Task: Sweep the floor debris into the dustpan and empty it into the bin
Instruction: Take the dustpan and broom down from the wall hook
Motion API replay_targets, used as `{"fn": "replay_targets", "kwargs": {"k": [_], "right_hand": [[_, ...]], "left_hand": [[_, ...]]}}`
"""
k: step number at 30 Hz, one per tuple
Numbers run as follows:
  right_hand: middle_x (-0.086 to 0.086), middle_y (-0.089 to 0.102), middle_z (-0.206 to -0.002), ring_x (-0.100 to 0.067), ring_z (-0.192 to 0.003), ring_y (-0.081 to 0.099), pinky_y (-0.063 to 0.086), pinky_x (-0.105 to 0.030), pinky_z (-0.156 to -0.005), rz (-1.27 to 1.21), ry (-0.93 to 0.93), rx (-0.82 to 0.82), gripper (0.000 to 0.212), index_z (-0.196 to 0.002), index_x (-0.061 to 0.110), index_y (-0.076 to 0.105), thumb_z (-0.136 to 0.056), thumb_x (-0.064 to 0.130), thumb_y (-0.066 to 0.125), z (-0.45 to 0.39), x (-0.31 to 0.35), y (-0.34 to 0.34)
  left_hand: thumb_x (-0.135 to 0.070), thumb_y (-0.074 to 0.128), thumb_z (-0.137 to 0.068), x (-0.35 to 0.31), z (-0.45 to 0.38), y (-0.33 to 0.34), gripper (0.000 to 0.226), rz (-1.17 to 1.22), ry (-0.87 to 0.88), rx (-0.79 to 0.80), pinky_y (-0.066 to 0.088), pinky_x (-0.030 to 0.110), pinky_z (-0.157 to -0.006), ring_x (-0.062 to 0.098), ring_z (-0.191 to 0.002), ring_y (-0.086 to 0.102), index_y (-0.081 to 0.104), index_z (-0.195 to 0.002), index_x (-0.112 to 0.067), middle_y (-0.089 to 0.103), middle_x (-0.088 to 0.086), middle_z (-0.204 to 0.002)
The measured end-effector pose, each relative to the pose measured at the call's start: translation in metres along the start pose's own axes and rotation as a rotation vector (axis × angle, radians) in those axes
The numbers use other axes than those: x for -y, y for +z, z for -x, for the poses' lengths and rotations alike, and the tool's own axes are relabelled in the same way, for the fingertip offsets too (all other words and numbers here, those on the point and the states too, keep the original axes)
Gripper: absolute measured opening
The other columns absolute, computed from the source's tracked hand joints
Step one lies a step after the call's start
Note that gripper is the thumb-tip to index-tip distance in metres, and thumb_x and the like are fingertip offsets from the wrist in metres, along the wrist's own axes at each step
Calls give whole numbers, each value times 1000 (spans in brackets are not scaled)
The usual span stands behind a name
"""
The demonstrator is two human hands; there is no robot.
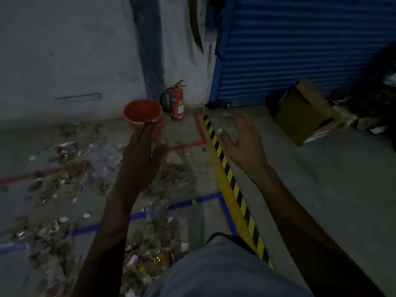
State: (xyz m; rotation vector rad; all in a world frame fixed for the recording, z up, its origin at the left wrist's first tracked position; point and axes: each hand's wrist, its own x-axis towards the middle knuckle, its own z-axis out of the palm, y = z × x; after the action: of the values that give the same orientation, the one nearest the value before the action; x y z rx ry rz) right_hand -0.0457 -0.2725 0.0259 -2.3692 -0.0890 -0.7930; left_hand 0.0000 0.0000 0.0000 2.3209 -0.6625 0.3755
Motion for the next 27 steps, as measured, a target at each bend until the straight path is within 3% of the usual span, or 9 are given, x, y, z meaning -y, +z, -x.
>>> {"fn": "replay_targets", "kwargs": {"k": [8, 12, 15, 19, 21, 25, 27], "right_hand": [[-8, 58, -122, -23, -113, 55, 47, -44, -98, -123, 49, 54, 37, -129, 10, 56, -95, 25, 56, -113, -75, 74], [-7, 55, -122, -17, -112, 54, 48, -35, -98, -203, -52, 30, 35, -129, 9, 56, -96, 19, 60, -194, -127, 97], [-6, 51, -123, -16, -111, 53, 50, -37, -97, -231, -55, 17, 39, -131, 10, 54, -94, 22, 60, -269, -171, 108], [4, 46, -120, -3, -109, 46, 46, -34, -98, -209, -52, 14, 39, -131, 10, 56, -94, 17, 65, -359, -224, 126], [6, 45, -122, -7, -112, 48, 47, -38, -99, -224, -60, 38, 39, -132, 12, 55, -95, 20, 65, -402, -244, 140], [8, 46, -124, -9, -113, 49, 50, -43, -97, -261, -82, 24, 41, -134, 16, 54, -96, 28, 63, -487, -272, 171], [8, 46, -126, -12, -116, 50, 48, -44, -100, -256, -91, 26, 40, -134, 17, 54, -97, 29, 62, -529, -283, 188]], "left_hand": [[-49, 35, -102, 39, -116, 43, 67, -34, -108, -1, 30, 40, -115, 34, -145, 37, 39, -153, -6, 40, 19, -156], [-46, 40, -103, 56, -200, 77, 64, -63, -50, -85, 37, 41, -110, 38, -136, 48, 46, -146, 1, 49, 24, -148], [-53, 37, -103, 66, -278, 97, 70, -46, -70, -104, 39, 38, -113, 33, -135, 48, 47, -146, 0, 49, 22, -148], [-62, 30, -101, 73, -375, 122, 79, -32, -69, -130, 22, 18, -115, 30, -139, 41, 45, -148, 0, 46, 21, -151], [-56, 34, -102, 83, -416, 132, 74, -28, -50, -164, 16, 7, -113, 25, -138, 41, 46, -147, 1, 47, 22, -149], [-44, 41, -102, 114, -492, 146, 66, -10, -17, -199, 13, 2, -111, 2, -134, 30, 44, -148, 2, 46, 21, -150], [-46, 41, -102, 138, -535, 155, 66, -21, -10, -199, 12, 2, -112, 6, -135, 33, 46, -147, 2, 48, 20, -149]]}}
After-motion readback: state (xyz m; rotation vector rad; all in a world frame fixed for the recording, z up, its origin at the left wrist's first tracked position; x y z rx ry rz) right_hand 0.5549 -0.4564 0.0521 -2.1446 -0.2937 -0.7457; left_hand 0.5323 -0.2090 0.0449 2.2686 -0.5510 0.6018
